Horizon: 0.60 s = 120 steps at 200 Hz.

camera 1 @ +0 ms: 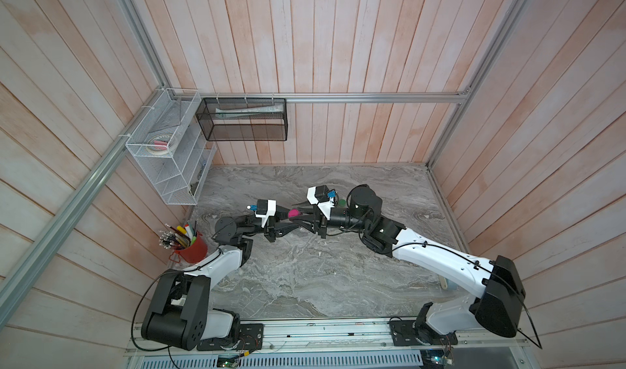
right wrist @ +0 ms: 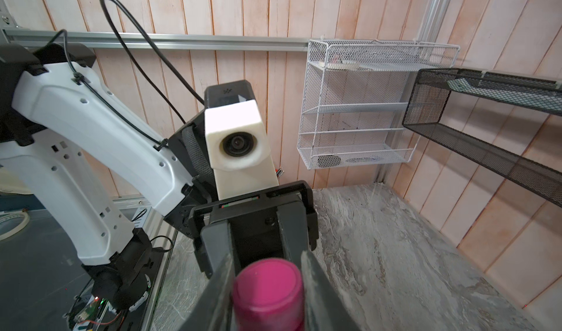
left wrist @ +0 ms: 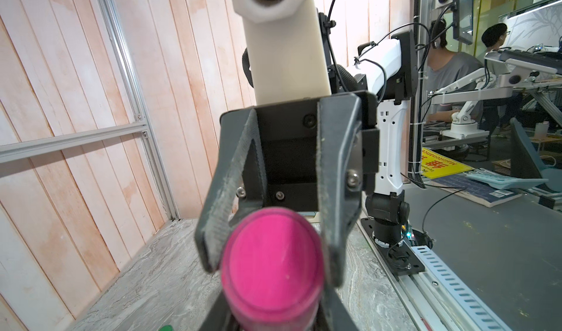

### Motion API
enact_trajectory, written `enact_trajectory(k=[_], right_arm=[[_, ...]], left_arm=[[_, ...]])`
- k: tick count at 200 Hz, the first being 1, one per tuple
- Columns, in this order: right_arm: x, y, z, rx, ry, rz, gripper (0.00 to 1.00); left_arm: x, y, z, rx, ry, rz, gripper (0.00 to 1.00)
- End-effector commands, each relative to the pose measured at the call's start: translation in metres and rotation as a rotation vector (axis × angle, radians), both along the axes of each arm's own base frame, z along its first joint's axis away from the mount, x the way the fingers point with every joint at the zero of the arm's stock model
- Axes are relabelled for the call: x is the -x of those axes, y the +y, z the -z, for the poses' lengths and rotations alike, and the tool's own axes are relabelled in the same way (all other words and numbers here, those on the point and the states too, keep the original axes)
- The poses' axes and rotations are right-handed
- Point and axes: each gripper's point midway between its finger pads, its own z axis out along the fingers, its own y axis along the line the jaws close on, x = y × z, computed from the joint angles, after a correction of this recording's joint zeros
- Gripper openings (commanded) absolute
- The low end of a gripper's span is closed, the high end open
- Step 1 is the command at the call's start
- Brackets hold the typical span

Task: Close the paint jar lid
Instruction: Screw the lid onto the paint jar.

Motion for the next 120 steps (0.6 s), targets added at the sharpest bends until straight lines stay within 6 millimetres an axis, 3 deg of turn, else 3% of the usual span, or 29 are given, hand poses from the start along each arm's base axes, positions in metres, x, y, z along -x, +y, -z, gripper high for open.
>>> enact_trajectory(k=[1,62,120], right_arm=[[-0.004,0.014,0.069,0.169,0.172,0.047,0.28],[-0.023,-0.003,0.079,0.204,0.162,0.207,0.27],[-0.027,-0.014,0.093,0.229,0.136,0.258,0.30]], left_arm=[[0.015,0.004,-0.038,0.090,-0.171,-0.038,0.33],[-0.014,0.004,-0.022,0.022,-0.119,-0.177,0.33],[-0.014,0.002,-0.024,0.010,-0.109,-0.150,0.33]])
